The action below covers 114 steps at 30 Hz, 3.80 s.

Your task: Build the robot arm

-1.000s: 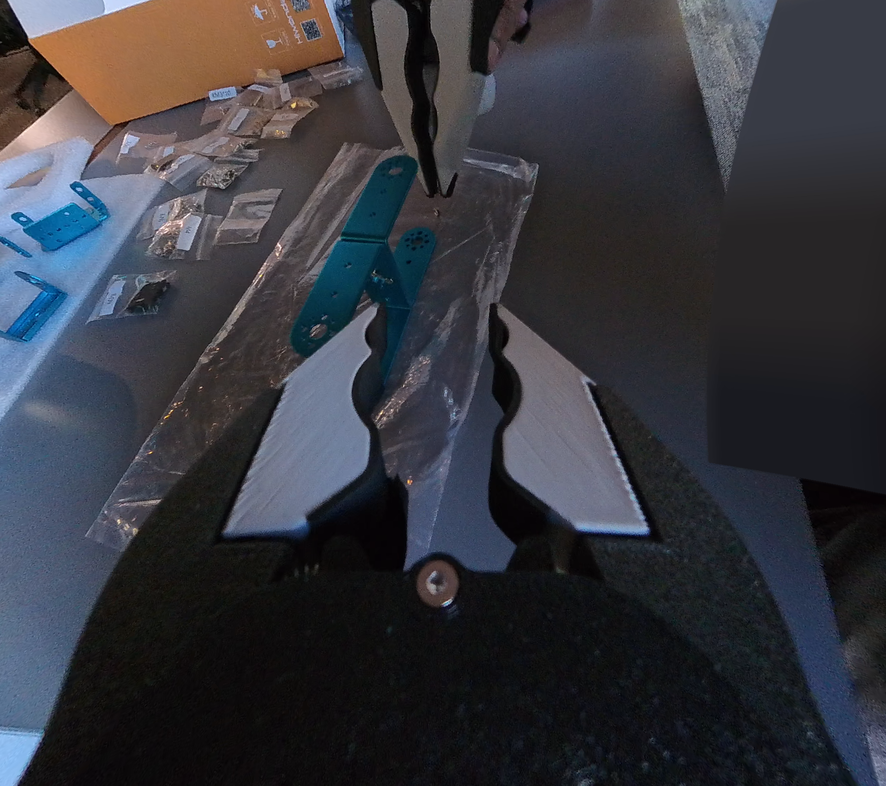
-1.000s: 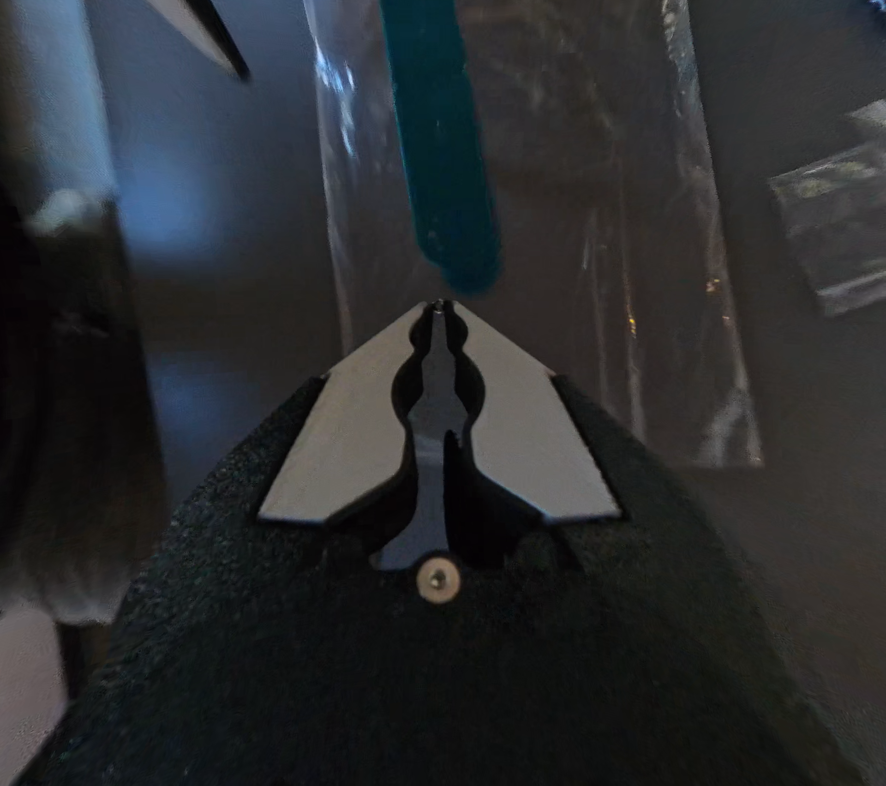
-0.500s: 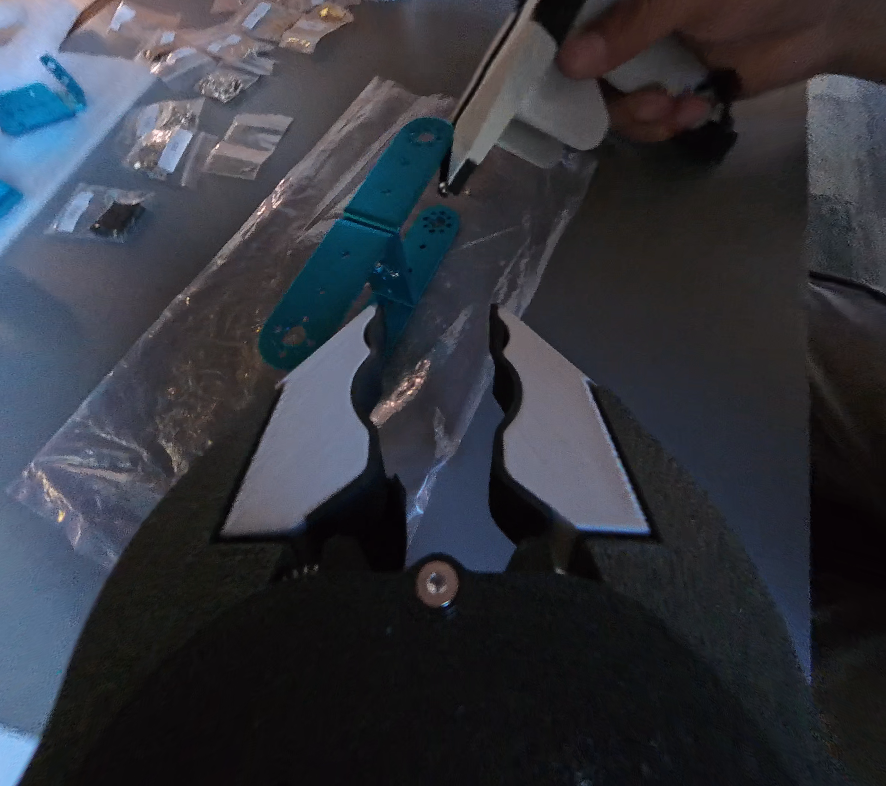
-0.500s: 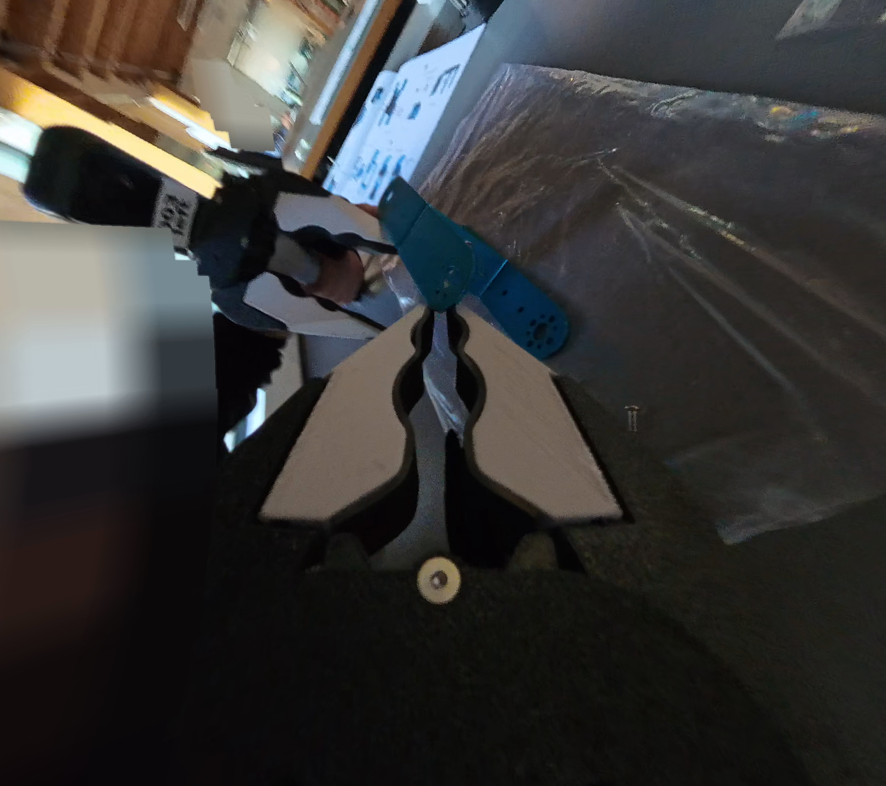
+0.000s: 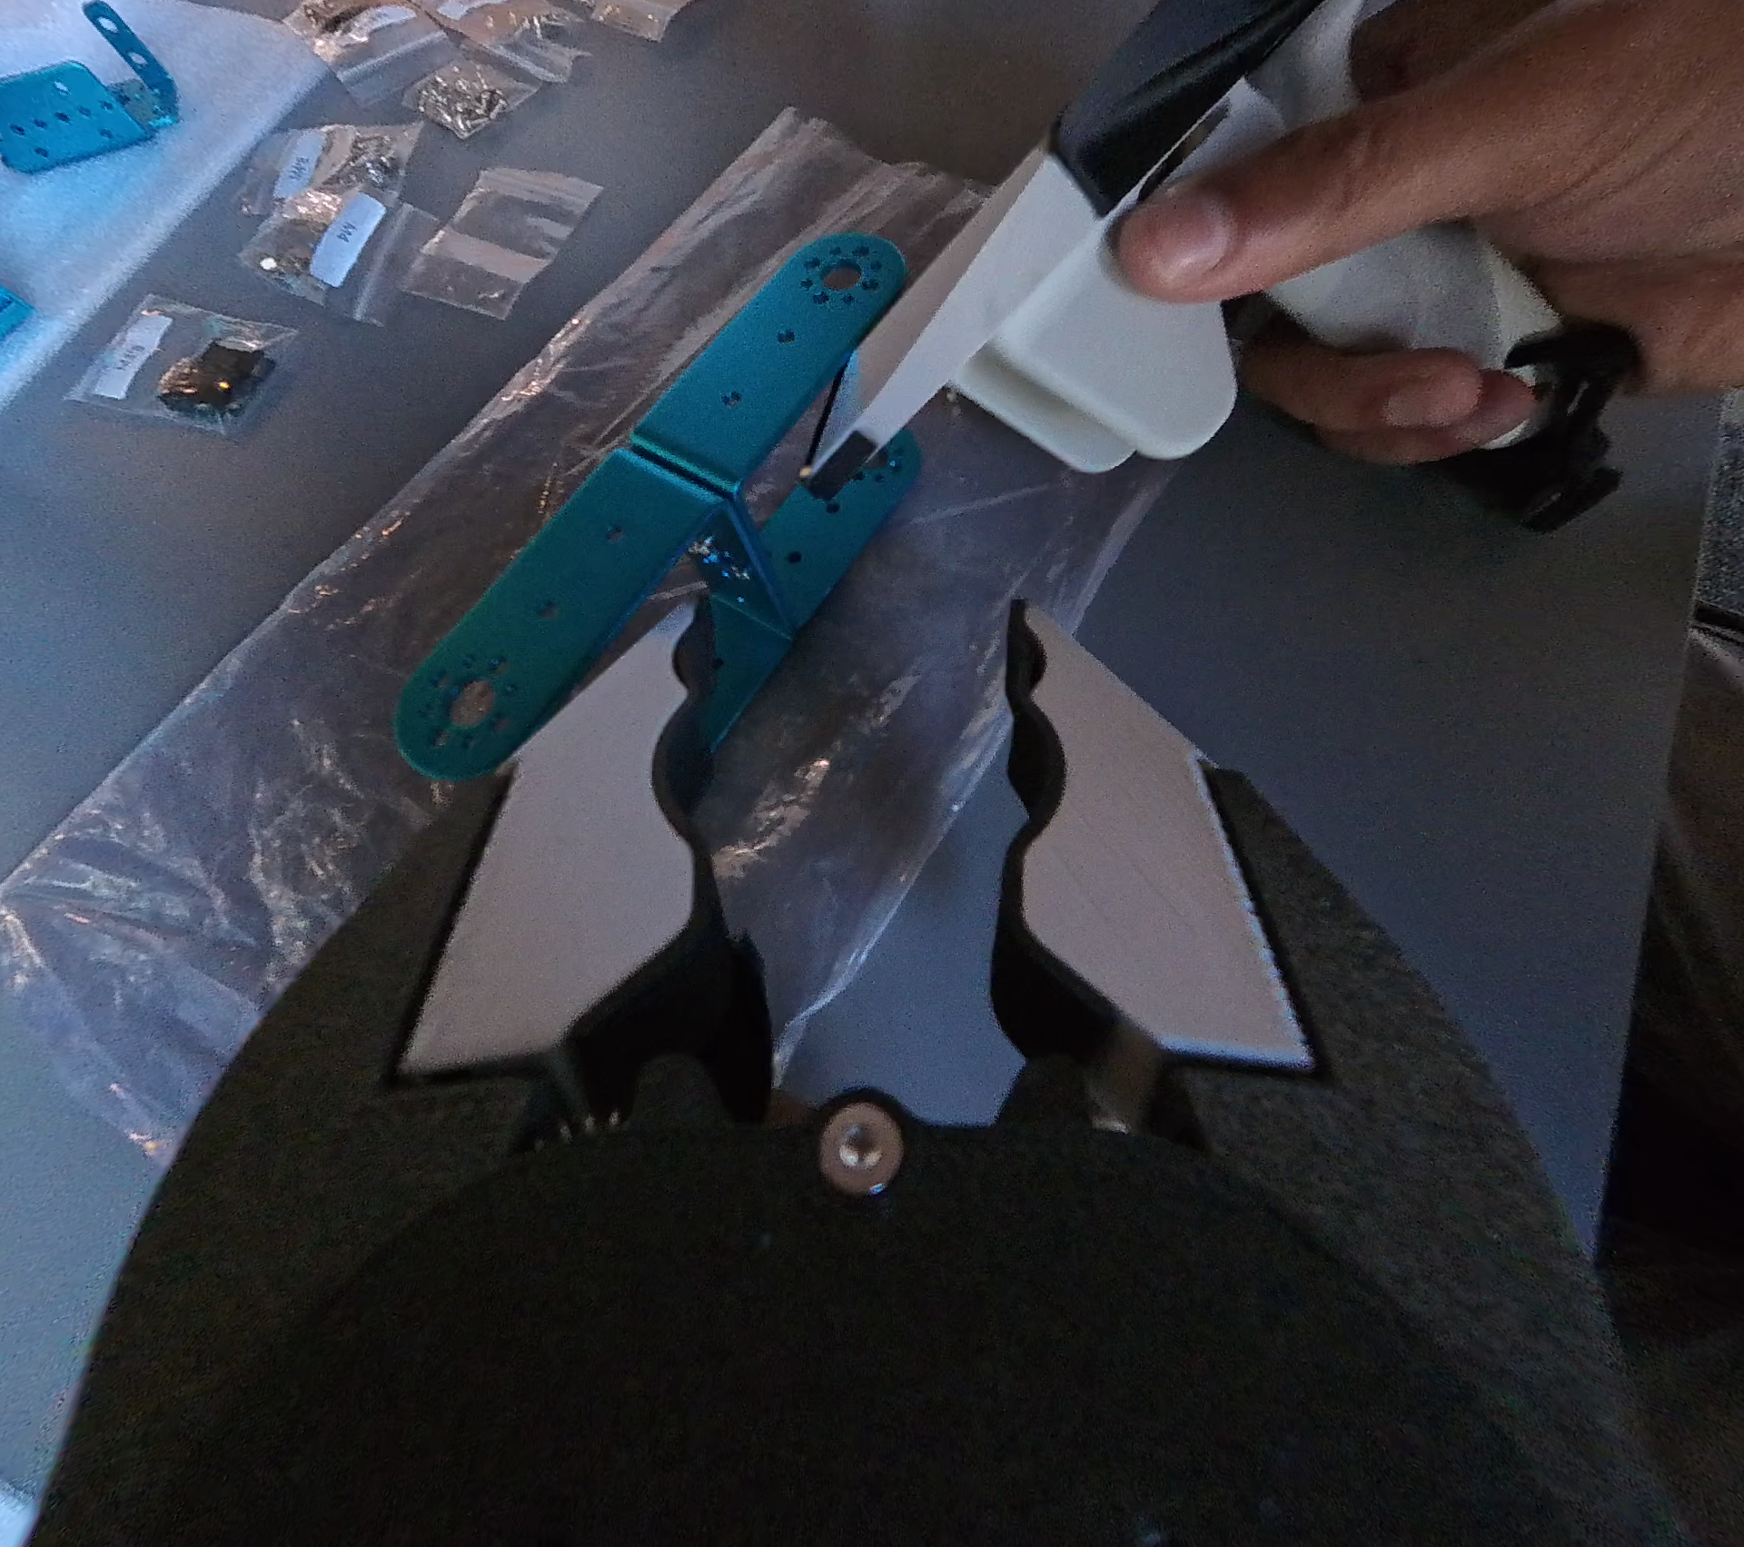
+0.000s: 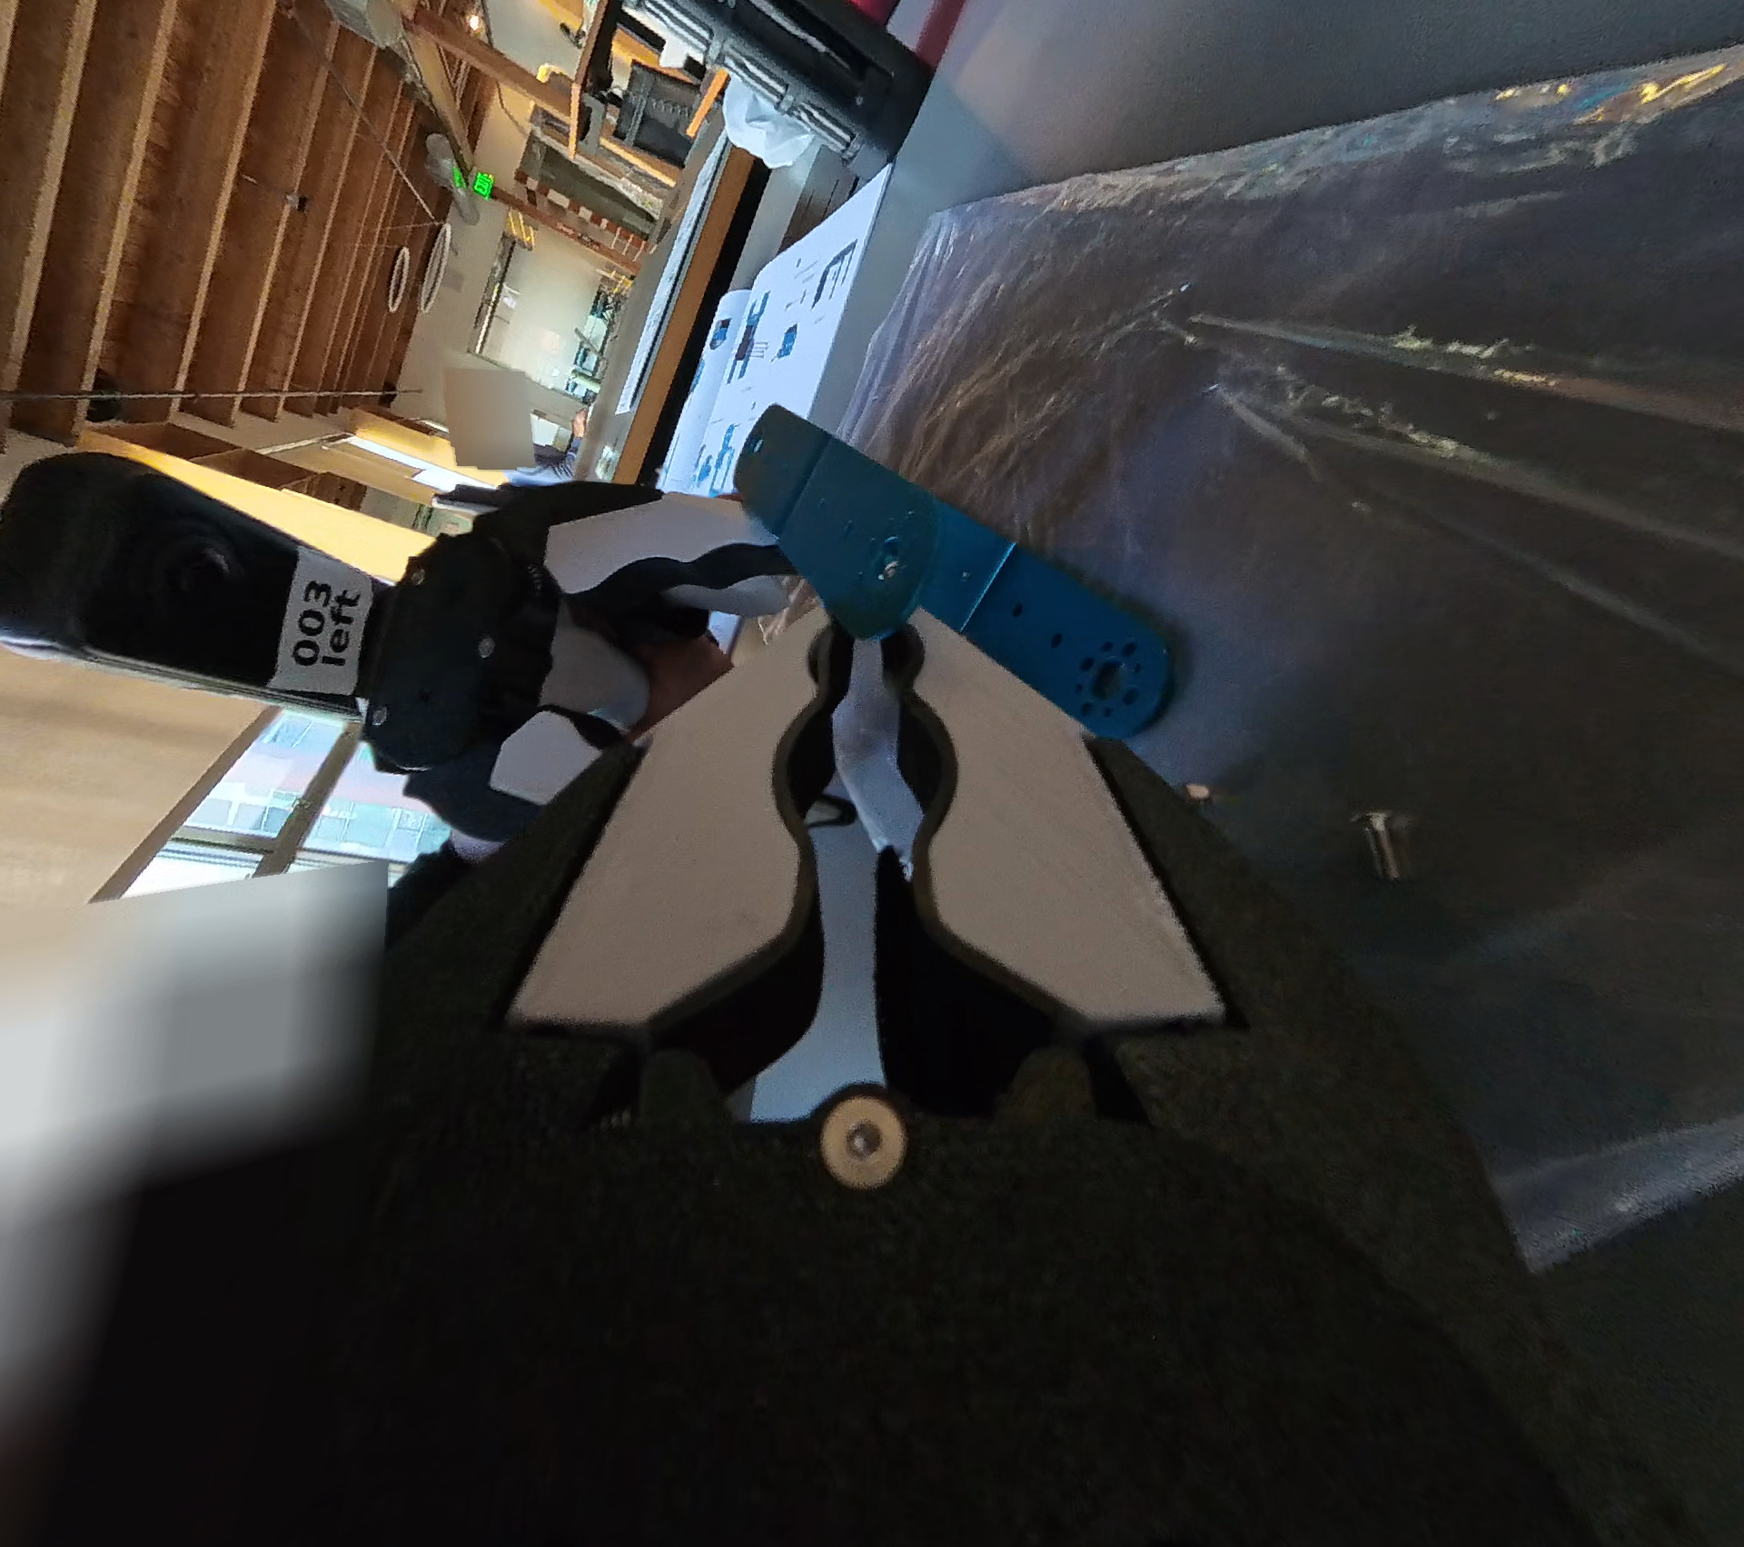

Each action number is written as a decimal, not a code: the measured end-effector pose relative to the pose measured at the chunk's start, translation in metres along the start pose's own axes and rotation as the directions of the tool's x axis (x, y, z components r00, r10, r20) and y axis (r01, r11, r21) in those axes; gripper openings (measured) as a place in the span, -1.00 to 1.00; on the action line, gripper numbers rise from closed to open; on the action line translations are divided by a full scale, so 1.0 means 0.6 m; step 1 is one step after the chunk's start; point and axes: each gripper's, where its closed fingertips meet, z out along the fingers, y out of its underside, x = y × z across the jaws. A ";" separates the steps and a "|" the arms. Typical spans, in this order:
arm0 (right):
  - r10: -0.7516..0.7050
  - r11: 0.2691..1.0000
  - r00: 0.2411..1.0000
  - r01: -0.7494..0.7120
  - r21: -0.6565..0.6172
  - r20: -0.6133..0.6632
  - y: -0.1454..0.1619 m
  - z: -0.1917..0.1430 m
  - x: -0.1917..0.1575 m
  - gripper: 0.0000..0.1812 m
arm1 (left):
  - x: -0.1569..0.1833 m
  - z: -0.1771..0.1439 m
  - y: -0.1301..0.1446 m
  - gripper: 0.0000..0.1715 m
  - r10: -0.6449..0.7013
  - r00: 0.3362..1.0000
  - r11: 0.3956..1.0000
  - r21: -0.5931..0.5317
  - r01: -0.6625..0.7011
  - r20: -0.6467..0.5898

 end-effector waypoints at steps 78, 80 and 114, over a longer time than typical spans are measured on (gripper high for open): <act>-0.899 -0.068 0.133 0.899 -0.433 0.417 -0.100 0.060 -0.013 -0.65 | -0.160 -0.041 -0.010 -0.99 0.609 0.742 0.773 -0.002 -0.634 0.282; -0.899 -0.208 0.022 0.859 -0.468 0.438 -0.092 0.073 0.013 -0.70 | -0.160 -0.041 -0.010 -0.99 0.594 0.758 0.786 0.008 -0.619 0.268; -0.935 0.062 0.199 0.906 -0.418 0.294 -0.177 -0.004 0.067 -1.00 | -0.123 0.009 0.043 -0.80 0.258 0.829 0.942 -0.060 -0.329 -0.497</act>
